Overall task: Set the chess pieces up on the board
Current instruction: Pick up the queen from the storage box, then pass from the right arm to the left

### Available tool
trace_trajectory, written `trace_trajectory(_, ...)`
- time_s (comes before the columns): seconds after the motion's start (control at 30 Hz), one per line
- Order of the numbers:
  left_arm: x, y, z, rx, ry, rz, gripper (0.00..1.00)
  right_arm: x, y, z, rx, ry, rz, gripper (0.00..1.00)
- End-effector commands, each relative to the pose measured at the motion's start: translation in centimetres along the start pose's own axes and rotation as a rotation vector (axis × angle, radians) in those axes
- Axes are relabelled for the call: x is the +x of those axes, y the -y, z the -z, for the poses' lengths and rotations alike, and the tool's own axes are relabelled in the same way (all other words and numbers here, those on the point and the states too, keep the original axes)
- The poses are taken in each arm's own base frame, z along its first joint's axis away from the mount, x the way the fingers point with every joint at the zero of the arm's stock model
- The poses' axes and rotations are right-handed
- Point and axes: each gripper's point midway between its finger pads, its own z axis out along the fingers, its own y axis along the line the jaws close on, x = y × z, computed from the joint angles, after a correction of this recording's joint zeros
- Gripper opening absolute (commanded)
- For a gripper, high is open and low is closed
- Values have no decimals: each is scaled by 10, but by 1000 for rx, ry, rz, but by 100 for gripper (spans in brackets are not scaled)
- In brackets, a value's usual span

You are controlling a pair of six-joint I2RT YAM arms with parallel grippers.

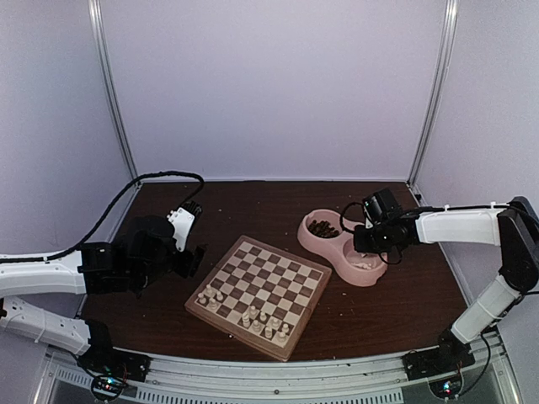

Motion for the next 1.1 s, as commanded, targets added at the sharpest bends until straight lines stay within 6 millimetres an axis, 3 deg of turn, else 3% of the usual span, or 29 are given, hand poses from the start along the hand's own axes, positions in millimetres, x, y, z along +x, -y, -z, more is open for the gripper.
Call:
trace_trajectory(0.0, -10, 15, 1, 92, 38, 12, 72, -7, -9, 8, -67, 50, 11, 20)
trace_trajectory(0.4, -9, 33, 4, 204, 66, 14, 72, -8, -10, 13, -87, 74, 27, 20)
trace_trajectory(0.83, -3, 50, -6, 253, 28, 10, 72, -16, -22, 36, -164, 151, 50, 22)
trace_trajectory(0.93, -4, 51, -5, 261, 32, 14, 72, -18, -31, 45, -205, 176, 64, 22)
trace_trajectory(1.07, -4, 49, -4, 254, 33, 14, 72, -17, -57, 62, -295, 223, 128, 23)
